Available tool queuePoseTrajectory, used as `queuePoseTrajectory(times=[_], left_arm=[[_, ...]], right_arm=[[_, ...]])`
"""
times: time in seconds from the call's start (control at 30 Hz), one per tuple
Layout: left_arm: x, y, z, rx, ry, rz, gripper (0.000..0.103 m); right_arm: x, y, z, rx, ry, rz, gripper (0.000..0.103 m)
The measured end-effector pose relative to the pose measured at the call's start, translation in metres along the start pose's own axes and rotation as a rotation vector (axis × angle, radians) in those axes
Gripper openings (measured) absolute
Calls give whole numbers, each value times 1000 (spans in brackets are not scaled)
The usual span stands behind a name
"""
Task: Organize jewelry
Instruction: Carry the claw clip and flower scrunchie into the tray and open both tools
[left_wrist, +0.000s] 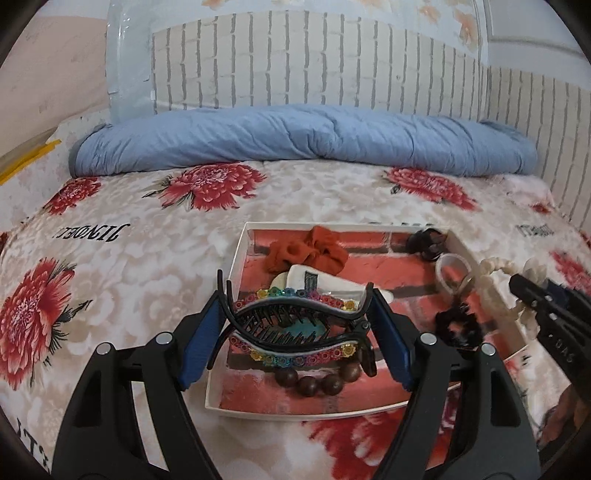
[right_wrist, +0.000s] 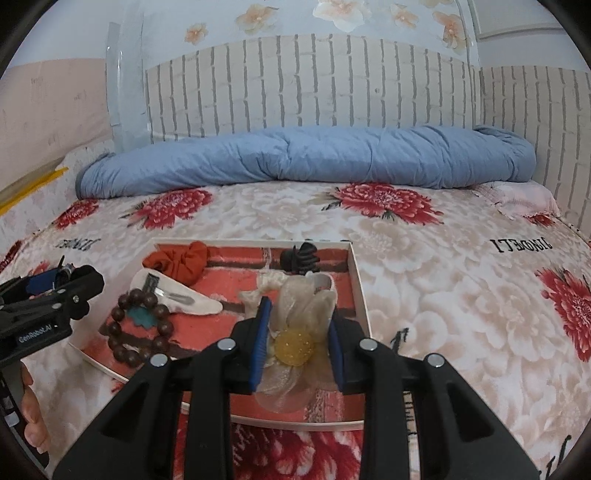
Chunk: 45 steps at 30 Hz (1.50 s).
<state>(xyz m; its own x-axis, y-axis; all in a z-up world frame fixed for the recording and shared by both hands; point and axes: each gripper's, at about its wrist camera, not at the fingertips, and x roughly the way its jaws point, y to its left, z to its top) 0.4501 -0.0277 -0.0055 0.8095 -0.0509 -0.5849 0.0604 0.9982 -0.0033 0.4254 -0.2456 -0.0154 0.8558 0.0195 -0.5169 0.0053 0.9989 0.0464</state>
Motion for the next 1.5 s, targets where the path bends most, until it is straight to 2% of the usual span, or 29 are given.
queuePoseTrajectory(times=[0.43, 1.13, 1.37, 1.5], left_arm=[[38, 1, -17, 17, 64, 8, 75], [53, 1, -26, 31, 91, 26, 75], [55, -1, -27, 37, 103, 28, 76], [56, -2, -28, 37, 111, 25, 78]], right_arm=[[32, -6, -17, 3, 49, -31, 29], [58, -16, -31, 36, 140, -33, 30], [68, -15, -35, 37, 192, -19, 35], [68, -16, -35, 42, 193, -17, 36]])
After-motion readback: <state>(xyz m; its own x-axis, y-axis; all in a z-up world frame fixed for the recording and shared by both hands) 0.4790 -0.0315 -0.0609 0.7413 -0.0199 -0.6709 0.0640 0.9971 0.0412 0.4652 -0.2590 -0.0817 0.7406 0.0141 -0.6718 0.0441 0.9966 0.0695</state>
